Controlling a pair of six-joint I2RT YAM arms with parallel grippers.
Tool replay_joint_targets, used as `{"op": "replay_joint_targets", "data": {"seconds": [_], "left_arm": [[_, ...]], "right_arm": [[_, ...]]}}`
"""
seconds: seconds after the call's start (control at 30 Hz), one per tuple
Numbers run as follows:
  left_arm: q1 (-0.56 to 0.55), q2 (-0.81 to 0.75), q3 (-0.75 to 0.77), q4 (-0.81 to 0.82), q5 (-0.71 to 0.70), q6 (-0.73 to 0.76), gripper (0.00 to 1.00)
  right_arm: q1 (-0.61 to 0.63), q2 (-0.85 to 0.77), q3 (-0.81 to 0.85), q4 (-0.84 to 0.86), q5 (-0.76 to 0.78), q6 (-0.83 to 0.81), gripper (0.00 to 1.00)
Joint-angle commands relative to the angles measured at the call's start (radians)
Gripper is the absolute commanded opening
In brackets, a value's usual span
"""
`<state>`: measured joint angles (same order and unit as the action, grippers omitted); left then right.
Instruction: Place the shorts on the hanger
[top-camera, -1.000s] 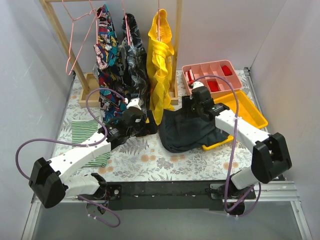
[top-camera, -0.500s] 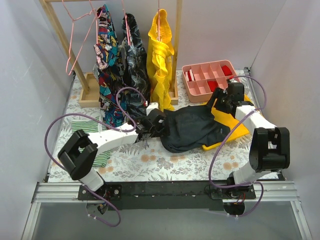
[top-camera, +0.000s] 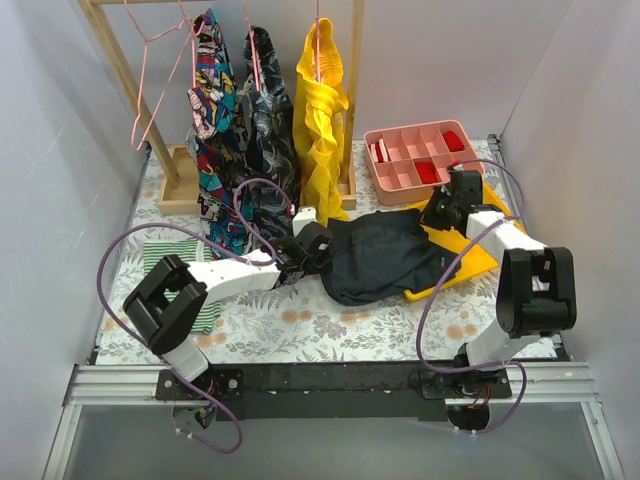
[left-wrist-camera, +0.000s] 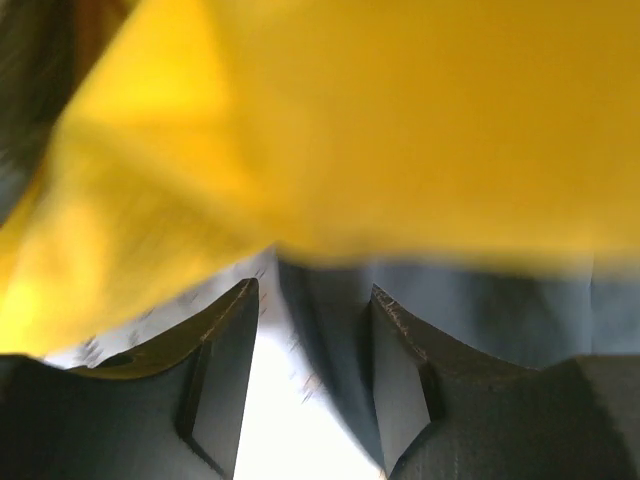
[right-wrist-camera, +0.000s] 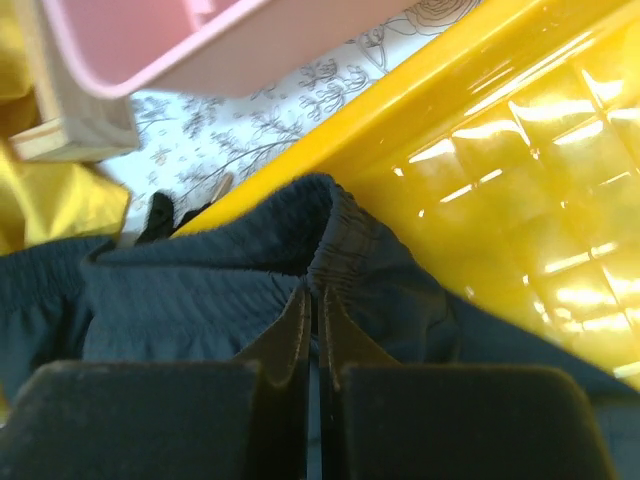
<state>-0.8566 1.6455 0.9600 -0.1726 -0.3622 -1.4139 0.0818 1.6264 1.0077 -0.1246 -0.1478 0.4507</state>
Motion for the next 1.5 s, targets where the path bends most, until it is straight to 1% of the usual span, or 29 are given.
{"op": "replay_joint_targets", "data": {"seconds": [0.0, 0.07, 0.1, 0.13, 0.17, 0.2, 0.23, 0.27, 0.3, 0.37, 0.4, 0.43, 0.5, 0.53, 0.6, 0.63, 0.7, 0.73, 0.9, 1.0, 1.1, 1.2, 1.33, 1.37, 1.47], "left_arm": [[-0.005, -0.171, -0.069, -0.001, -0.021, 0.001, 0.44], [-0.004, -0.223, -0.084, -0.013, -0.012, 0.006, 0.44], [-0.004, -0.269, -0.092, -0.03, -0.012, 0.006, 0.44], [-0.005, -0.289, -0.101, -0.042, -0.012, 0.004, 0.45], [-0.004, -0.309, -0.102, -0.054, -0.009, 0.0, 0.5], [-0.001, -0.332, -0.102, -0.082, -0.007, -0.002, 0.52], [-0.002, -0.375, -0.104, -0.093, -0.011, -0.003, 0.55], [-0.002, -0.397, -0.103, -0.103, -0.014, -0.01, 0.61], [0.001, -0.415, -0.101, -0.125, -0.017, -0.011, 0.64], [0.002, -0.46, -0.092, -0.152, -0.024, -0.022, 0.71], [0.008, -0.466, -0.084, -0.157, -0.026, -0.025, 0.72], [0.008, -0.472, -0.078, -0.163, -0.026, -0.026, 0.73], [0.01, -0.454, -0.053, -0.165, -0.021, -0.023, 0.73], [0.008, -0.438, -0.044, -0.165, -0.02, -0.023, 0.73], [0.013, -0.368, -0.018, -0.163, -0.014, -0.022, 0.72], [0.014, -0.343, -0.007, -0.163, -0.008, -0.023, 0.7], [0.014, -0.274, 0.009, -0.148, 0.014, -0.029, 0.66], [0.014, -0.253, 0.013, -0.139, 0.034, -0.03, 0.65], [0.014, -0.133, 0.066, -0.084, 0.06, -0.01, 0.63], [0.014, -0.081, 0.135, -0.085, 0.072, 0.01, 0.64], [0.013, -0.056, 0.186, -0.09, 0.078, 0.035, 0.65], [0.011, -0.03, 0.22, -0.094, 0.086, 0.055, 0.7], [0.007, 0.052, 0.298, -0.119, 0.129, 0.096, 0.72], [-0.001, 0.098, 0.336, -0.137, 0.126, 0.101, 0.72], [-0.006, 0.167, 0.367, -0.145, 0.114, 0.11, 0.72]], "right_arm": [[0.073, -0.265, -0.046, -0.039, 0.034, -0.033, 0.01], [0.122, -0.359, -0.072, -0.07, 0.082, -0.05, 0.01], [0.181, -0.452, -0.095, -0.113, 0.105, -0.052, 0.01], [0.214, -0.498, -0.112, -0.13, 0.141, -0.053, 0.01], [0.249, -0.546, -0.127, -0.153, 0.161, -0.052, 0.01], [0.322, -0.63, -0.142, -0.171, 0.19, -0.047, 0.01], [0.361, -0.669, -0.177, -0.222, 0.221, -0.035, 0.01], [0.393, -0.709, -0.198, -0.243, 0.228, -0.012, 0.01], [0.457, -0.779, -0.225, -0.263, 0.232, 0.003, 0.01], [0.519, -0.854, -0.309, -0.325, 0.249, 0.045, 0.01], [0.57, -0.925, -0.34, -0.348, 0.254, 0.083, 0.01], [0.593, -0.959, -0.406, -0.368, 0.267, 0.107, 0.01], [0.63, -1.048, -0.455, -0.446, 0.292, 0.167, 0.01], [0.63, -1.072, -0.478, -0.472, 0.321, 0.183, 0.01], [0.636, -1.144, -0.492, -0.517, 0.329, 0.245, 0.01], [0.636, -1.16, -0.488, -0.544, 0.391, 0.267, 0.01], [0.636, -1.191, -0.436, -0.634, 0.473, 0.319, 0.01], [0.636, -1.201, -0.413, -0.665, 0.552, 0.369, 0.01], [0.636, -1.289, -0.27, -0.74, 0.772, 0.405, 0.01], [0.636, -1.29, -0.259, -0.75, 0.8, 0.398, 0.01], [0.636, -1.298, -0.277, -0.757, 0.795, 0.419, 0.01], [0.636, -1.326, -0.302, -0.756, 0.803, 0.442, 0.01], [0.636, -1.346, -0.32, -0.77, 0.812, 0.46, 0.01], [0.636, -1.347, -0.323, -0.767, 0.812, 0.46, 0.01], [0.636, -1.34, -0.331, -0.762, 0.801, 0.459, 0.01]]}}
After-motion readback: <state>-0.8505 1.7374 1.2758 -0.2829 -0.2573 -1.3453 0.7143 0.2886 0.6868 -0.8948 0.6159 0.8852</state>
